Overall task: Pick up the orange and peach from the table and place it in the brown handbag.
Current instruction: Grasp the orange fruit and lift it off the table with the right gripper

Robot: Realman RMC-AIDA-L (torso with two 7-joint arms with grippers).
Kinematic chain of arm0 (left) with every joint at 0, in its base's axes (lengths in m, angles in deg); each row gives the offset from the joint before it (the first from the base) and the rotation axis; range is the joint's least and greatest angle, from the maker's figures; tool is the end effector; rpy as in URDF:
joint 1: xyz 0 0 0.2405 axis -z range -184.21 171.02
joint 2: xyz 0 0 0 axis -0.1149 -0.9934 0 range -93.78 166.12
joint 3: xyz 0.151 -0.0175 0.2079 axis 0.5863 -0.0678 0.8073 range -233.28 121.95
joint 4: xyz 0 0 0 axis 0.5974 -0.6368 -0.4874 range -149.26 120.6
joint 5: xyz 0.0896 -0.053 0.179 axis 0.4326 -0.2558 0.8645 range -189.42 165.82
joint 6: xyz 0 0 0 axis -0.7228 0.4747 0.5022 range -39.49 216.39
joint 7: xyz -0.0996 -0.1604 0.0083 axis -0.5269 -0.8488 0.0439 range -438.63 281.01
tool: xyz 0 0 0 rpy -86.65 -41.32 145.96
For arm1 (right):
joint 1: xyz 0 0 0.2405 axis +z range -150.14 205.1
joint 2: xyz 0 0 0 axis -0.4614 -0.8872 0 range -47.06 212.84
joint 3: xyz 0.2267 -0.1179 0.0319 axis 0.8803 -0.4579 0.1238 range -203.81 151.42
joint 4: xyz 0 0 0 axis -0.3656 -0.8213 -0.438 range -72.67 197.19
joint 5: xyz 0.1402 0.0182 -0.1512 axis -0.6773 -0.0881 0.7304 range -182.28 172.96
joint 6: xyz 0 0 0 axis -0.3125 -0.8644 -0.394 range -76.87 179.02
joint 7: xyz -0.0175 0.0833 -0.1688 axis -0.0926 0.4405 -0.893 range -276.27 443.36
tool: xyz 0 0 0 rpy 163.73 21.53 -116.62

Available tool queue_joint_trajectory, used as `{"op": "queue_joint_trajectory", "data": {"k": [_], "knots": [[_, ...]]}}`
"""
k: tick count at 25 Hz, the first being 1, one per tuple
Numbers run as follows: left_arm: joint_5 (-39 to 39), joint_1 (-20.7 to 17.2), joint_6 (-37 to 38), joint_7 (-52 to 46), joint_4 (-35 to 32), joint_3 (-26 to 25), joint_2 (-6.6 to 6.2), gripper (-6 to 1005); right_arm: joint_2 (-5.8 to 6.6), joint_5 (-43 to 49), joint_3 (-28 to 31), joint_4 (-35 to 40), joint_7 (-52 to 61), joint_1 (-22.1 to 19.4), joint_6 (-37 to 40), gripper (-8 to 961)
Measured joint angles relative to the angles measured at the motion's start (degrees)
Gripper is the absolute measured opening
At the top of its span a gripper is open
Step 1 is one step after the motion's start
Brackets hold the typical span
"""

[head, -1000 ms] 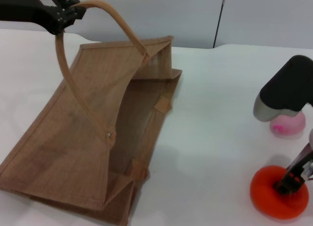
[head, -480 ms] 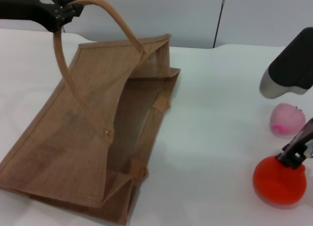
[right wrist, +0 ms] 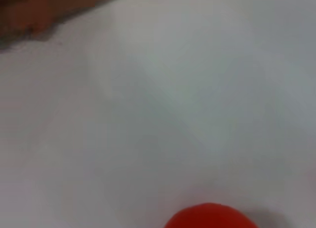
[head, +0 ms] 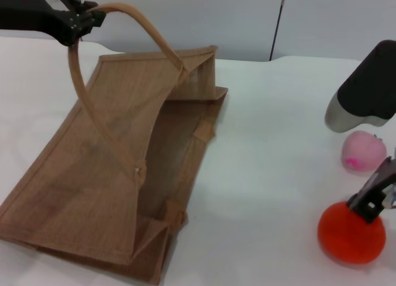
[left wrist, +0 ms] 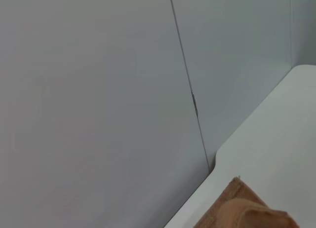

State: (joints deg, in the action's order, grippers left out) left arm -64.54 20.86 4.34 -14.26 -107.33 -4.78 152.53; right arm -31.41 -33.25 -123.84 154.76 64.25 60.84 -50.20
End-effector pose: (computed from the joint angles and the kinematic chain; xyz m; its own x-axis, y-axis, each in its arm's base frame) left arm -0.1711 0.3982 0.1081 0.9572 0.2055 0.2040 0.2893 -0.7103 -0.6417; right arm 0.1859 0.3183 -0.0309 0.6753 -0.5926 0.4391 -0.3849 -0.7910 -0.4755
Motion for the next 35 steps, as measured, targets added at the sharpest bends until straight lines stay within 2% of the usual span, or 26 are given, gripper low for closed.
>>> {"op": "queue_joint_trajectory", "data": {"k": [4,11,16,24,30,35], "knots": [[0.02,0.0,0.0,-0.01,0.02,0.0,0.0,124,0.19,-4.83,0.12,2.18,-1.08,-0.07,-1.36,4],[0.09,0.34,0.0,-0.04,0.02,-0.01,0.0,124,0.37,-4.81,0.24,4.03,-0.23,0.47,-2.28,48],[0.09,0.27,0.0,-0.1,0.01,-0.08,0.0,124,0.29,-4.81,0.29,3.88,-0.2,0.6,-3.43,266],[0.17,0.23,-0.01,-0.13,-0.11,-0.18,-0.05,123,-0.8,1.13,0.44,2.93,-0.55,0.92,-6.48,511],[0.27,0.26,0.0,-0.13,-0.06,-0.17,-0.09,123,-1.33,0.39,-0.48,0.6,-0.55,1.39,-6.05,619],[0.27,0.33,0.04,-0.13,0.01,-0.17,-0.09,123,-1.41,-0.88,-1.46,-2.58,-0.54,1.85,-4.56,605]]}}
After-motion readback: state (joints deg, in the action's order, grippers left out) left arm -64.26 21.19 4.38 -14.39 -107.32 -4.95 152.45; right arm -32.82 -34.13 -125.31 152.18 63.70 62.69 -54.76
